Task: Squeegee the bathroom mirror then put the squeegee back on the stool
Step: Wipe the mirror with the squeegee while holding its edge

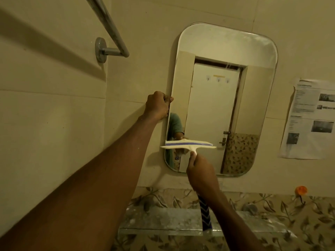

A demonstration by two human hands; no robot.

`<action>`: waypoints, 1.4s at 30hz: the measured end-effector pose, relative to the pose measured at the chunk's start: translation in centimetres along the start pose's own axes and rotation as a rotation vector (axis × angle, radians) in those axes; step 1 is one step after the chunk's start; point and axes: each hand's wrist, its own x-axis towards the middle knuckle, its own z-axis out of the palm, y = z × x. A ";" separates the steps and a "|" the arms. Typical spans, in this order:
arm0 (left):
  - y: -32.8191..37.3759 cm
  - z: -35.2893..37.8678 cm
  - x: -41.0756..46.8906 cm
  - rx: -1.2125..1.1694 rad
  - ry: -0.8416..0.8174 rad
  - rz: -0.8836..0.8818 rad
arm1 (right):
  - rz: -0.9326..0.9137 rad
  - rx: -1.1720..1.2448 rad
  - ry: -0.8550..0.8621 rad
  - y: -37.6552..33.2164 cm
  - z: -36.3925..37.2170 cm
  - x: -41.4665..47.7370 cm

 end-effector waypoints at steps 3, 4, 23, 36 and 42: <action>-0.9 0.3 -0.7 0.010 -0.004 -0.008 | -0.052 0.036 0.030 -1.7 -2.4 2.3; -1.2 0.4 -0.9 0.014 0.000 -0.007 | -0.070 0.050 0.060 -2.4 -3.1 3.1; -5.5 1.8 -5.1 0.118 0.005 -0.003 | -0.031 0.023 0.061 1.4 -0.2 -1.0; -5.9 2.1 -4.9 0.052 0.010 -0.018 | -0.008 -0.028 0.086 5.4 3.7 -5.4; -5.9 2.1 -4.8 0.053 0.015 -0.030 | -0.074 0.024 0.147 4.4 1.6 -2.6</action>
